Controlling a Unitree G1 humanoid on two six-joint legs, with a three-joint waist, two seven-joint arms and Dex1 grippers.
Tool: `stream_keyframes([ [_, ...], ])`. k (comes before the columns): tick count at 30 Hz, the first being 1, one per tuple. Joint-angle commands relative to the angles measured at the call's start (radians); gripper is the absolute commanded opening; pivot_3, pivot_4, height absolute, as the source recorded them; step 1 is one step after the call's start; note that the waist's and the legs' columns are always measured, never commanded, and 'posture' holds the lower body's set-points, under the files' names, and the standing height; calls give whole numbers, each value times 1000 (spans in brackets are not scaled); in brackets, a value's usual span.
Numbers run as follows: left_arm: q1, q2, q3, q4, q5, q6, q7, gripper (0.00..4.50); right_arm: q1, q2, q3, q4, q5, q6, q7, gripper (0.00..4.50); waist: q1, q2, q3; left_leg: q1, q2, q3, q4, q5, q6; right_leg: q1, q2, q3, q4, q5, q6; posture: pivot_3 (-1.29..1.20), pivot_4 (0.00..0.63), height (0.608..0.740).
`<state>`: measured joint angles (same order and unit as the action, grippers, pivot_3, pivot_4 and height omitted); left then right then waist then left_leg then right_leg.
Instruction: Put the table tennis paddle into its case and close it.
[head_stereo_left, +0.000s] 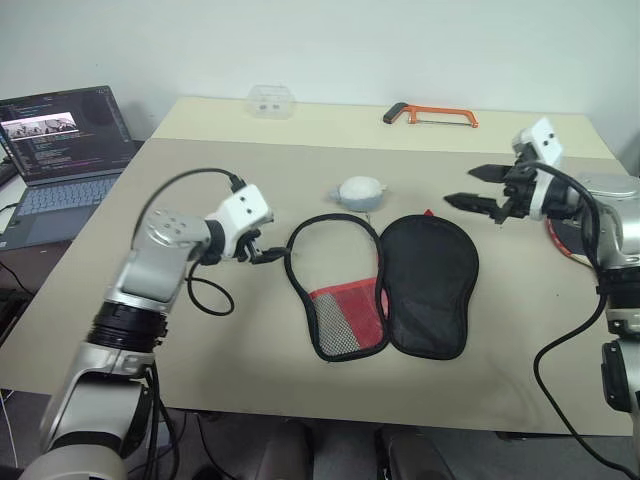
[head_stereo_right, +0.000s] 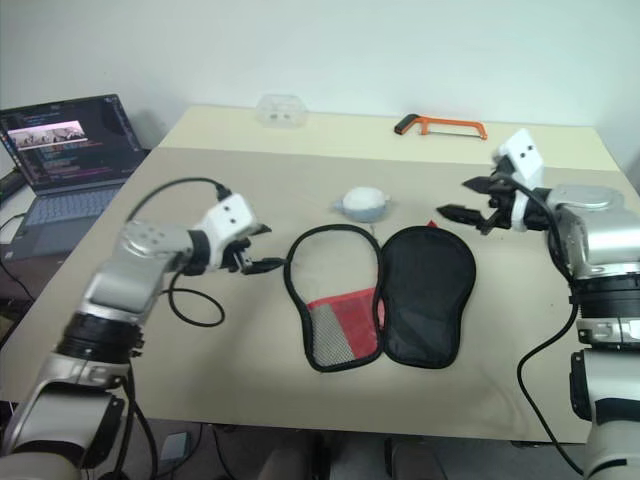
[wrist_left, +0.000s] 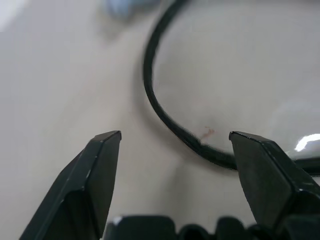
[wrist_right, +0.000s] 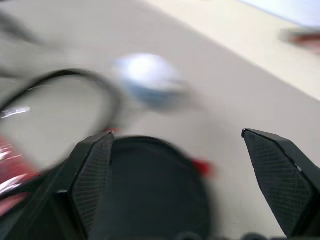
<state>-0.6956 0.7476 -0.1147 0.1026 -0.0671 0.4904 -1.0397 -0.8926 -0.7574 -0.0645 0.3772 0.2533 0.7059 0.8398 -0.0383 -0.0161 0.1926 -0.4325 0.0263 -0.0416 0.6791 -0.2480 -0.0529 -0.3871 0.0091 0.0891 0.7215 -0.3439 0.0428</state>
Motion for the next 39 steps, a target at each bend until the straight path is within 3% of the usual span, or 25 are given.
stream_keyframes([
  [1, 11, 60, 88, -142, -149, 87, -112, 3784, 11, -28, -147, -32, -51, 133, -265, 4500, 0, 0, 0, 0, 0, 0, 0, 0, 0, 0, 0, 0, 0, 0, 0, 0, 150, 740],
  [7, 72, 104, 107, -263, -296, 196, -188, 3784, 175, -59, -322, -243, -79, 394, -473, 4500, 4, 1, 0, 0, 0, 1, -2, 0, 0, 0, 1, 1, -1, 0, 0, 0, 150, 740],
  [15, 93, 33, -5, -274, -298, 192, -175, 3784, 362, -22, -435, -362, -100, 554, -581, 4500, 4, 1, -1, 2, 0, 2, -1, 0, 1, 2, 5, 4, 0, 0, 0, 0, 150, 740],
  [19, 81, 17, -24, -283, -315, 201, -179, 3784, 381, 2, -445, -293, -96, 489, -596, 4500, -8, 1, -1, 2, 0, 4, -1, 0, 1, 2, 5, 6, 0, 0, 0, 0, 150, 740],
  [31, 116, 45, -15, -337, -342, 231, -164, 3784, 271, -22, -352, 163, -96, 164, -535, 4500, -21, 1, -1, 3, 0, 5, -2, 0, 1, 2, 6, 6, 0, 0, 0, 0, 150, 740],
  [36, 137, 63, 0, -352, -350, 239, -154, 3784, 243, -18, -328, 240, -91, 105, -514, 4500, -23, 1, -1, 5, 0, 6, -2, 0, 1, 4, 6, 7, 0, 0, 0, 0, 150, 740],
  [39, 150, 70, -2, -365, -347, 243, -141, 3823, 228, -12, -327, 301, -96, 61, -524, 3876, -24, 1, -1, 13, 0, 6, -2, 0, 1, 12, 6, 7, -2, 0, 0, 0, 150, 740],
])
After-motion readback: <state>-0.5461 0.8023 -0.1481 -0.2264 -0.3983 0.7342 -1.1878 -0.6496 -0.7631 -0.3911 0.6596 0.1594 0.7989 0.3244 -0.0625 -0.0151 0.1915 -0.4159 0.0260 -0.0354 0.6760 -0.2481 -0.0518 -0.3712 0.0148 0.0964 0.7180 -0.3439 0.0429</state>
